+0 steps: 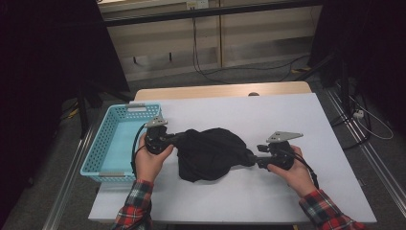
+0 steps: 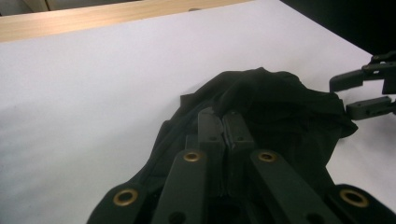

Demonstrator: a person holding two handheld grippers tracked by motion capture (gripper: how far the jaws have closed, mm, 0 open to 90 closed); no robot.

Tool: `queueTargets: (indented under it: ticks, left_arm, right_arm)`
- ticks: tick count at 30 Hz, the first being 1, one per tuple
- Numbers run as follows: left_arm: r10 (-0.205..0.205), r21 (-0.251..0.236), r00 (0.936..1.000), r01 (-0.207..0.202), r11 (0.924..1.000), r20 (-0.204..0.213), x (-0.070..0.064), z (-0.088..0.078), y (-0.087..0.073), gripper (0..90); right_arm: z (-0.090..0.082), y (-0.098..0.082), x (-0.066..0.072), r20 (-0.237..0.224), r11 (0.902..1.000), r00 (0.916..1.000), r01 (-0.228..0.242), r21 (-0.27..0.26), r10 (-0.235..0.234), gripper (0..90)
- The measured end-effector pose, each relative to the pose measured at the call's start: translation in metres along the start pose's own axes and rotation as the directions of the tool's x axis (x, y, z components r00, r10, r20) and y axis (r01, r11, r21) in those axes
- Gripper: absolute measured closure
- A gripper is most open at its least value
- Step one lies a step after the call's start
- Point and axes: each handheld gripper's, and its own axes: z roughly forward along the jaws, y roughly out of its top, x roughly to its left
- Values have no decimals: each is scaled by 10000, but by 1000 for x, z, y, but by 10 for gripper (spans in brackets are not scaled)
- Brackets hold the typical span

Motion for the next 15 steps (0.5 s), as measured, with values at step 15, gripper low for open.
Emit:
queueTargets:
  ticks: [15]
  left_arm:
    - [-256, -378, 9993, 246, 9990, -277, 8, -13, 3, 883]
  right_arm:
    - [11, -2, 4, -237, 9984, 9997, -90, 553, 103, 756]
